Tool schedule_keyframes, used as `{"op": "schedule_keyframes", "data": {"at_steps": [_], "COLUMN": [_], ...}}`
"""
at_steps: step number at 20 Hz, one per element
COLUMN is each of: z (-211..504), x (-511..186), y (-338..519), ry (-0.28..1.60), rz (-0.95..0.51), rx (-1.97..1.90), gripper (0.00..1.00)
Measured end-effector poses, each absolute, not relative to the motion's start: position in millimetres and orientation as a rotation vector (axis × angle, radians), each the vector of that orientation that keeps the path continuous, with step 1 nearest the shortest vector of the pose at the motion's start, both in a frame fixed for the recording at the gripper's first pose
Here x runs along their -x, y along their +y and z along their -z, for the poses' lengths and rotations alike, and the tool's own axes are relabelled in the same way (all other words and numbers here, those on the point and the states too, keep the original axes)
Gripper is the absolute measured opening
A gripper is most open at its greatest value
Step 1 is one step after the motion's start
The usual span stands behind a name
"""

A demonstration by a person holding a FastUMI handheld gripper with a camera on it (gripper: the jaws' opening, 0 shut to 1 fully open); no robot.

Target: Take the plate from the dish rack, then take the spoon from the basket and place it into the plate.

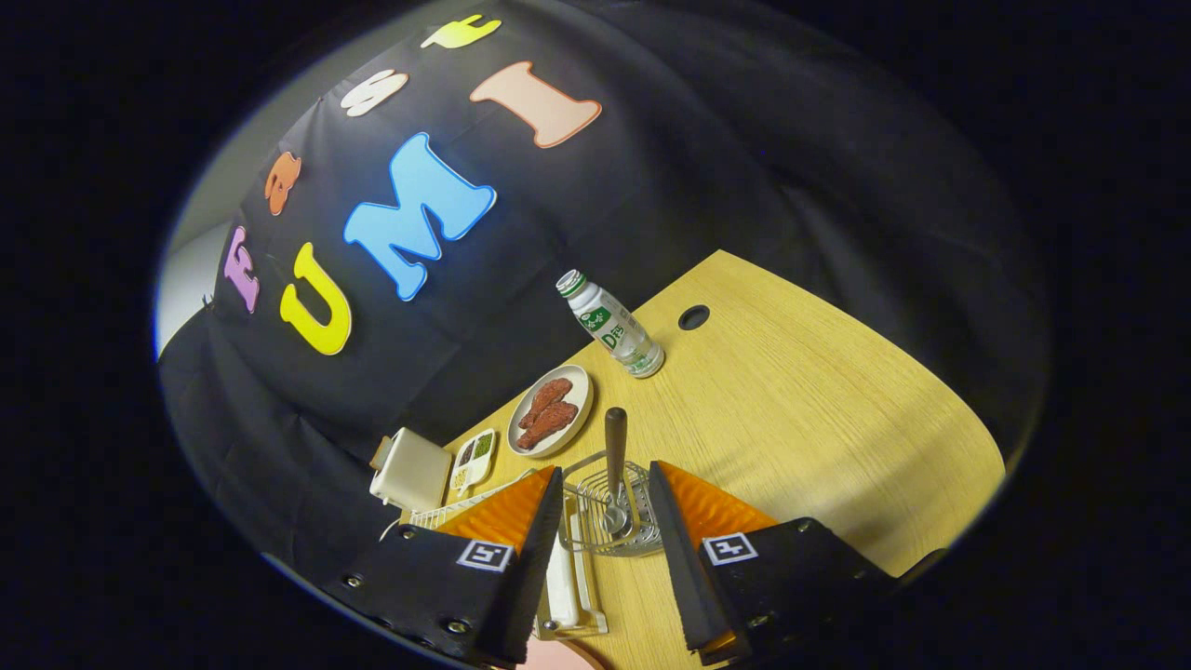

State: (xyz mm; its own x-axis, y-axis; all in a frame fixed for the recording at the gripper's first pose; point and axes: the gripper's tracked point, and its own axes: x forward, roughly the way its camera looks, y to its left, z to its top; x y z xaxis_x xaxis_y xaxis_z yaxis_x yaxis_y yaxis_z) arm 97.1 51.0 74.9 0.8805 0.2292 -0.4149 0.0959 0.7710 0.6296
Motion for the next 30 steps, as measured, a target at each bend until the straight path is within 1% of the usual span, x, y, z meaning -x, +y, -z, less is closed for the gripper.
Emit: {"op": "schedule_keyframes", "data": {"at_steps": [7,10,11,12,13,22,30], "z": [-59,-51,-48,-54,-50,-75,-113], "x": [-134,-142,-145,-148,-148,-157,-143], "y": [49,55,56,49,54,70,68], "ry": [0.508,0.527,0.530,0.514,0.513,0.470,0.448], "rz": [-0.039,-0.039,-0.041,-0.007,-0.022,-0.060,-0.073], "rx": [-0.743,-0.744,-0.737,-0.717,-0.698,-0.389,-0.354], "gripper": [0.59,0.38,0.37,0.37,0.15,0.15,0.15]}}
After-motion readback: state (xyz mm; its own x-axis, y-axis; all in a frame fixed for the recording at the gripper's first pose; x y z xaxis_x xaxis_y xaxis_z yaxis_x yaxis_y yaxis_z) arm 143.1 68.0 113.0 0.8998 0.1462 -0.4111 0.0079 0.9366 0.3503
